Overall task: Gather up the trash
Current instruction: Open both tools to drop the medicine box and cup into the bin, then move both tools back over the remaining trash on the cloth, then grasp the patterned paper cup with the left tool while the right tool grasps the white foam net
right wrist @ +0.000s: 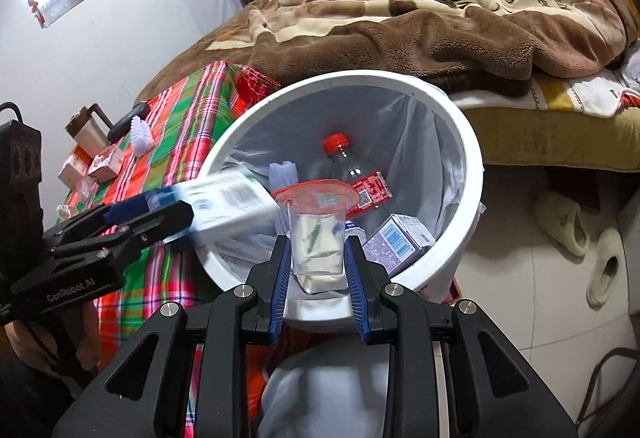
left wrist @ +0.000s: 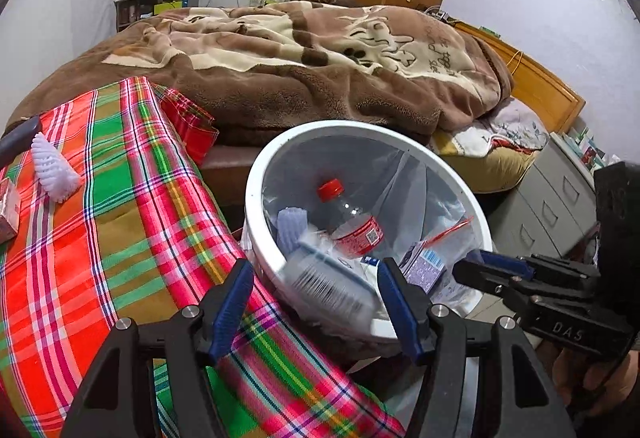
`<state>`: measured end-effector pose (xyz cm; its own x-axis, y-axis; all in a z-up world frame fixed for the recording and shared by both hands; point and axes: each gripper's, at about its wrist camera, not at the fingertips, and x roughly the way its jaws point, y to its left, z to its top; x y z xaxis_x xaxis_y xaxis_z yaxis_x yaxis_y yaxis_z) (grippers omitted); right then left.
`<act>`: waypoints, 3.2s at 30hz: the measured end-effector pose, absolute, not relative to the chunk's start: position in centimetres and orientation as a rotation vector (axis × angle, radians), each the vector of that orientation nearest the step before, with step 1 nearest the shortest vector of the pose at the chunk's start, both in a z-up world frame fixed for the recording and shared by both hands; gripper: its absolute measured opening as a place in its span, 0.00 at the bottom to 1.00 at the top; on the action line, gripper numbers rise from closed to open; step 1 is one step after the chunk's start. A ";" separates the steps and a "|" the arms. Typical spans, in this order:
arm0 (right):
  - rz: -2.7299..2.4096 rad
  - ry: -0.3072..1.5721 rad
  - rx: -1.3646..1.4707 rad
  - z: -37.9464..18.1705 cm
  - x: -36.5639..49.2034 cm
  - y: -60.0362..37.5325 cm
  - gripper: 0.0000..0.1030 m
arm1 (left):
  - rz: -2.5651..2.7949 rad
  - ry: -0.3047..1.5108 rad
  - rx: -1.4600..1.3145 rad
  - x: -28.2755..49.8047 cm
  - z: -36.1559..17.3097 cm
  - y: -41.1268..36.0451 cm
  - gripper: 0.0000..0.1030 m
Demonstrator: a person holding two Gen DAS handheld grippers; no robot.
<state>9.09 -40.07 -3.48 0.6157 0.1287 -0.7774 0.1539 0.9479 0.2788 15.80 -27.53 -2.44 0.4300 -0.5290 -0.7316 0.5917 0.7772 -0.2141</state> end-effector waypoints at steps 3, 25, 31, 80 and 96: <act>-0.019 0.903 0.333 -3.4 9.0 -40.1 0.29 | -0.698 0.861 0.068 15.7 -2.0 -27.1 0.64; 0.122 0.825 0.280 -0.7 8.7 -35.5 0.61 | -0.526 0.789 0.007 13.0 0.2 -19.0 0.64; 0.181 0.812 0.243 -0.2 8.9 -33.3 0.61 | -0.447 0.769 0.005 12.0 0.3 -15.7 0.64; 0.482 0.800 0.014 3.0 16.9 -18.3 0.61 | 0.069 0.767 -0.307 14.2 -0.3 6.9 0.64; 0.438 0.861 0.018 -0.4 22.7 -17.5 0.61 | 0.181 0.810 -0.540 18.2 -4.0 10.3 0.60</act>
<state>22.70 -17.52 -0.40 0.5686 0.3797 -0.7298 -0.3657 0.9113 0.1892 18.18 10.34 -3.96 0.6826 -0.0483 -0.7292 -0.3544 0.8508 -0.3881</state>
